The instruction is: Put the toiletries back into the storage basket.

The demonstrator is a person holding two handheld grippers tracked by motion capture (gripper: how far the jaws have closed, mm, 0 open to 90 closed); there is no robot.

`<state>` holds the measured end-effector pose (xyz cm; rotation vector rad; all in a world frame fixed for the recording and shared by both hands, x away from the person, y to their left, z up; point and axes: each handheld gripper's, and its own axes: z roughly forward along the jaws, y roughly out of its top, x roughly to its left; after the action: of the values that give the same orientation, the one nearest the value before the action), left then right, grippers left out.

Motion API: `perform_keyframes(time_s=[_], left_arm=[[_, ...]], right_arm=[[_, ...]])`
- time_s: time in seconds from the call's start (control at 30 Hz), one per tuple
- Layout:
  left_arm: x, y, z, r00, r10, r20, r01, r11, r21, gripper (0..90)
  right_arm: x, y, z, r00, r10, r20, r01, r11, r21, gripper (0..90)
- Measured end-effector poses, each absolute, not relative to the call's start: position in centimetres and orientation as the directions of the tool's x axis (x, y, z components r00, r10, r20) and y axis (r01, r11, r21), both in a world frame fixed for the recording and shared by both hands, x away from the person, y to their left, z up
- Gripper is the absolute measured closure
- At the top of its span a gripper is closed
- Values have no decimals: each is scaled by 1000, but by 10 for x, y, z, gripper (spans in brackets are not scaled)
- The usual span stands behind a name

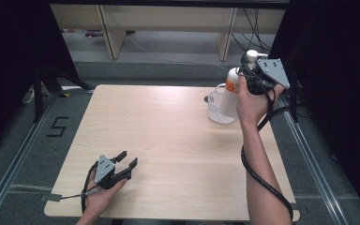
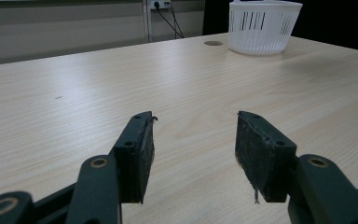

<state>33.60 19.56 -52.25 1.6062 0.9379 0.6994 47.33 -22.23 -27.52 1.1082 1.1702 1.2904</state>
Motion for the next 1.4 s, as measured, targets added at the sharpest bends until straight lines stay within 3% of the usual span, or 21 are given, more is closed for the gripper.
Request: perform_keyframes(time_s=[1.4], left_arm=[[336,195,-522,516,856,-28,213,-97,972,461]], right_arm=[[499,-223,-266,-38,999,4,-82,-7,997,599]])
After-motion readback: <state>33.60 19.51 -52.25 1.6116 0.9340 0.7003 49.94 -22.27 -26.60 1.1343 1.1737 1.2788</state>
